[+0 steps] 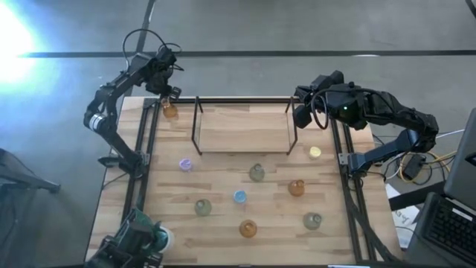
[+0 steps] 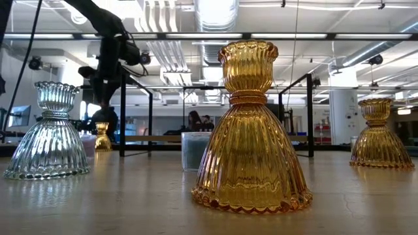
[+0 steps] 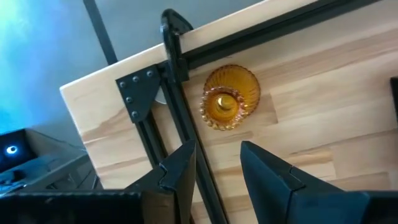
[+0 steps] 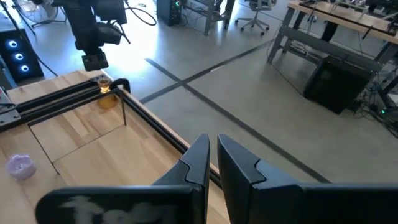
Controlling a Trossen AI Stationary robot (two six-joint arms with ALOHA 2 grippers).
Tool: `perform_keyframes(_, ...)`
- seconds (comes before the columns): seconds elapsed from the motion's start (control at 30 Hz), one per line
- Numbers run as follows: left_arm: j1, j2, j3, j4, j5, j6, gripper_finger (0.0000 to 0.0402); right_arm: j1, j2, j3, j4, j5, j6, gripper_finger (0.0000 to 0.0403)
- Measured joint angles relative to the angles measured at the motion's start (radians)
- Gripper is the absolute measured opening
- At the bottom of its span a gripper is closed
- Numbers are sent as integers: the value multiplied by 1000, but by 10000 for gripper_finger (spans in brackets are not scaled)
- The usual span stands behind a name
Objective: Pick & Place candle stick holders
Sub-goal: Put the top left yellow glass candle holder on the shelf
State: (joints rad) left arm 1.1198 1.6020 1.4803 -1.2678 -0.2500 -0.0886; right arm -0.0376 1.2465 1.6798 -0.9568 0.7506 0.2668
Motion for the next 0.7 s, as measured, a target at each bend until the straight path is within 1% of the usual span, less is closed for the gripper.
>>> perform_keyframes(0.4,0,0,0,-6,23,4,196,0,0,0,-6,-1,-1,27)
perform_keyframes(0.57,2,0,10,-10,27,3,199,0,0,0,-6,-1,-4,27)
perform_keyframes(0.7,5,1,18,-41,56,-13,200,0,0,0,-6,-1,-5,27)
